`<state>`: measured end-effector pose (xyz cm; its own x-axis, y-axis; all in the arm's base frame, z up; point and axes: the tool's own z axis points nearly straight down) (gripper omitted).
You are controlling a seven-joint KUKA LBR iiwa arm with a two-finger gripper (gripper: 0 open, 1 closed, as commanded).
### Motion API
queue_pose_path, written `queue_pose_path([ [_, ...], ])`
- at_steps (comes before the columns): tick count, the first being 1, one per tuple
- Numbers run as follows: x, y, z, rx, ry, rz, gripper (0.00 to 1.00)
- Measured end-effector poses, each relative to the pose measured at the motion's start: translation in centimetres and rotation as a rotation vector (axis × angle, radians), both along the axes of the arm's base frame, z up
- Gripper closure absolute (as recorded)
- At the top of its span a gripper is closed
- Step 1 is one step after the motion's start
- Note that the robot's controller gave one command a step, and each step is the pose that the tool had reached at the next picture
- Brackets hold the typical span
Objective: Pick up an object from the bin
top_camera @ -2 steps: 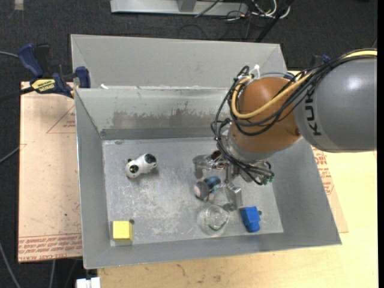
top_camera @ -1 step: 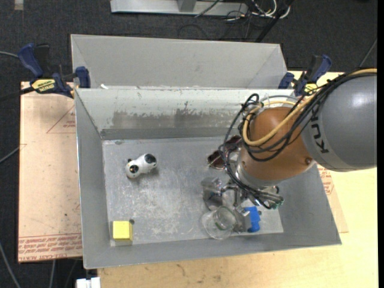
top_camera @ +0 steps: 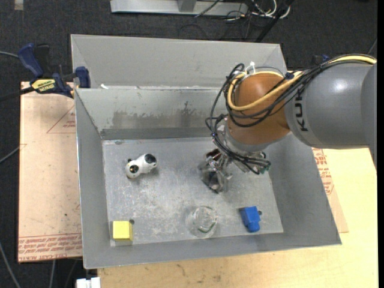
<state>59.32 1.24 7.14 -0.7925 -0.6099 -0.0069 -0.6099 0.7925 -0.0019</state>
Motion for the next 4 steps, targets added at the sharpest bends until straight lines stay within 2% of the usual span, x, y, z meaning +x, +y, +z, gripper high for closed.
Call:
queue_pose_path([
  [2, -0.1, 0.0, 0.3, 0.000, 0.004, 0.000, 1.00],
  [3, -0.2, 0.1, 1.6, 0.000, 0.009, -0.001, 1.00],
  [4, -0.2, 0.1, 3.2, 0.000, 0.006, -0.001, 1.00],
])
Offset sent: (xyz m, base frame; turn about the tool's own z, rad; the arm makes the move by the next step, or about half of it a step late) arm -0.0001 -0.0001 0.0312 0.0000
